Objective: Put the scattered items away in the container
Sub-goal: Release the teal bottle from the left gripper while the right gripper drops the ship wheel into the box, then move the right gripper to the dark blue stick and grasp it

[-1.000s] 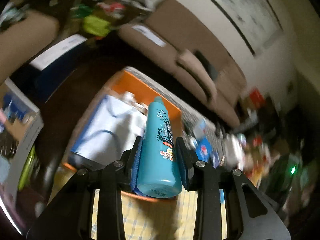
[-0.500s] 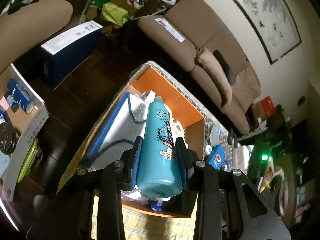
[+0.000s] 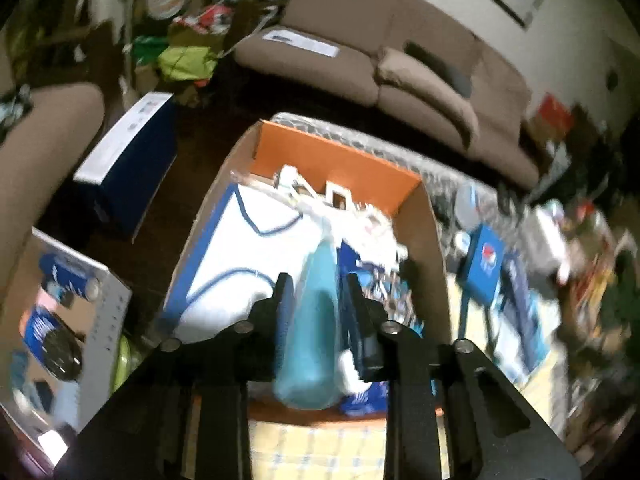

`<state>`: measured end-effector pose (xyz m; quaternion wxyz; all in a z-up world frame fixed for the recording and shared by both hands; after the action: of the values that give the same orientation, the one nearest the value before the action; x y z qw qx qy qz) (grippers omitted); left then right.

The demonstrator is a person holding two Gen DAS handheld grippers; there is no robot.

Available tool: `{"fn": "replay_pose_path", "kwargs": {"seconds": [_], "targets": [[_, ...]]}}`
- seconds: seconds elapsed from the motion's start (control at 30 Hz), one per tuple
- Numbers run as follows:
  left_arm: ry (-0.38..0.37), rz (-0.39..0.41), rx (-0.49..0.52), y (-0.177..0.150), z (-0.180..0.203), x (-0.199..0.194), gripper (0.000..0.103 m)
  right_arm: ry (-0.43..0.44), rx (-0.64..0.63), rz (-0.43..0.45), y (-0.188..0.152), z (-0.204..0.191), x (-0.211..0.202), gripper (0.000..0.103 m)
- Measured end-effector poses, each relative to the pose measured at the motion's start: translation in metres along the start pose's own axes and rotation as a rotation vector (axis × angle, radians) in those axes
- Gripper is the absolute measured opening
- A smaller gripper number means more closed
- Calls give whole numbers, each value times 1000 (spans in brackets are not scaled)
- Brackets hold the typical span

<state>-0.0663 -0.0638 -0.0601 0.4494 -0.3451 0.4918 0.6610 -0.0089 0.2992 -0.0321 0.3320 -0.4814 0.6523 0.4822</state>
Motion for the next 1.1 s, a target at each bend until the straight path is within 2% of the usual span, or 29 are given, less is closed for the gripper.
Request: {"fn": "replay_pose_path", "kwargs": {"seconds": [0.07,0.13,0.2,0.33,0.4,0.47,0.6,0.67,0.8,0.83,0.87,0.97,1.1], "targets": [[52,3,29,-7,9,-2,22,-31,39,44,-2,26,-17,91],[50,20,43,-9,17,-8,22,-78,72,80,-2,45,-28,93],[0,38,26,-11,21,-15,23,-115,129,100,-1,69,-34,94],[-133,27,32,-19,32,-21,26,-95,213,78,-1,102,-25,94],[-153,21,57,-22,42,-23,33,-103,224,53,-2,109,-16,94],[-152,18,90,-26,54,-24,36,-109,214,24,-3,109,-5,94],[-118,32,137,-35,74,-26,51,-92,164,-44,-4,94,30,93],[-100,29,129,-35,77,-23,53,-104,132,-78,-4,84,50,91],[-102,15,93,-35,71,-19,53,-183,3,-106,-2,51,93,74],[-97,17,90,-35,70,-20,53,-191,-17,-104,-1,46,102,74],[-93,16,90,-36,69,-19,53,-191,-30,-108,0,41,111,72],[-91,11,78,-36,65,-19,53,-165,-46,-133,3,33,133,58],[-96,10,74,-37,63,-19,53,-137,-61,-163,4,21,159,58]]}}
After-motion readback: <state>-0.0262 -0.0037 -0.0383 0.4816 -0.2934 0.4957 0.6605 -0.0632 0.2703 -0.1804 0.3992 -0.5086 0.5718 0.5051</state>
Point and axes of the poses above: each gripper's, at about its wrist camera, not at the fingertips, and x roughly the way its jaws point, z to its right, y to its top, the point moved 1 cm from there along x, roughly the way its jaws point, and after that the axes turned 15 degrees about -z, right-handed, at the moved point
